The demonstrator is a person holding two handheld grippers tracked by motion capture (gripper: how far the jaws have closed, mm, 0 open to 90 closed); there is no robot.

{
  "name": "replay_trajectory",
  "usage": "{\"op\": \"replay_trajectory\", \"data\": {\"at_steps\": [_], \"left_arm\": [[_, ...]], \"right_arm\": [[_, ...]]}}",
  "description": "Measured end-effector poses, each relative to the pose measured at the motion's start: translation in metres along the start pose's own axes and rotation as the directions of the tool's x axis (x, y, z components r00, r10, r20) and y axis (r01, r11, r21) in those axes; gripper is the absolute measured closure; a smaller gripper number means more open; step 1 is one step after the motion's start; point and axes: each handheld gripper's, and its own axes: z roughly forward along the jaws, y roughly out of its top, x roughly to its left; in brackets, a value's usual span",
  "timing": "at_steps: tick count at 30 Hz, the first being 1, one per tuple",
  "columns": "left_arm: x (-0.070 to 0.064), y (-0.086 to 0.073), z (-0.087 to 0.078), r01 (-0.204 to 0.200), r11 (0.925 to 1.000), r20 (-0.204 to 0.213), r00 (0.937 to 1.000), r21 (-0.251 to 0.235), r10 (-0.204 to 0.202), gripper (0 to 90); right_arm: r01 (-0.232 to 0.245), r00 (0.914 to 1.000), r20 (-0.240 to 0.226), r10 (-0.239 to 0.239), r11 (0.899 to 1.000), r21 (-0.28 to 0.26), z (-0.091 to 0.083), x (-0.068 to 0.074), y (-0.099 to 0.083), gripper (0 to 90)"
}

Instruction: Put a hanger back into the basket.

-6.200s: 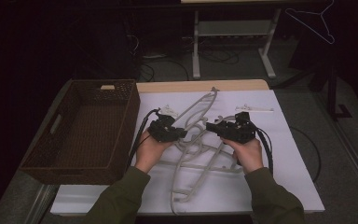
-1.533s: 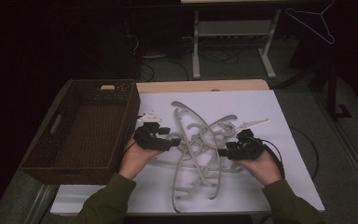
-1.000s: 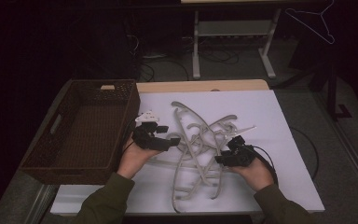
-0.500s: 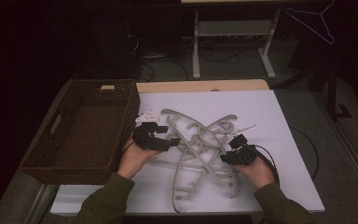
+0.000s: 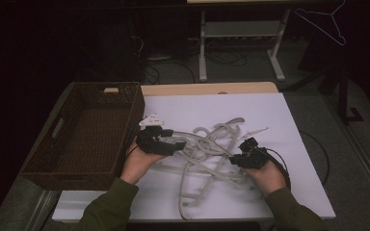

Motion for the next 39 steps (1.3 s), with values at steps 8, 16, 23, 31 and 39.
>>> {"op": "replay_trajectory", "data": {"at_steps": [8,16,23,31,39], "left_arm": [[0.002,0.001,-0.005,-0.014,0.9999,-0.008,0.9999,0.001,0.014,24.9],[0.000,0.005,-0.007,-0.077,0.9966,0.003,0.9970,0.029,0.077,25.9],[-0.001,0.008,0.009,-0.238,0.9607,-0.025,0.9695,0.144,0.244,30.3],[0.007,0.011,0.040,-0.309,0.9271,-0.023,0.9468,0.212,0.321,37.2],[0.008,0.011,0.062,-0.352,0.9066,-0.018,0.9304,0.232,0.366,54.5]], "right_arm": [[0.028,0.9947,-0.099,-0.031,0.999,-0.031,-0.014,-0.009,0.002,81.7],[0.068,0.9774,-0.195,-0.083,0.994,-0.082,-0.030,-0.020,0.004,82.1],[0.076,0.9701,-0.221,-0.100,0.990,-0.115,-0.038,-0.026,0.005,82.2],[0.102,0.9688,-0.212,-0.127,0.987,-0.125,-0.040,-0.024,0.007,82.2],[0.110,0.9681,-0.211,-0.135,0.986,-0.128,-0.040,-0.023,0.007,82.1]]}}
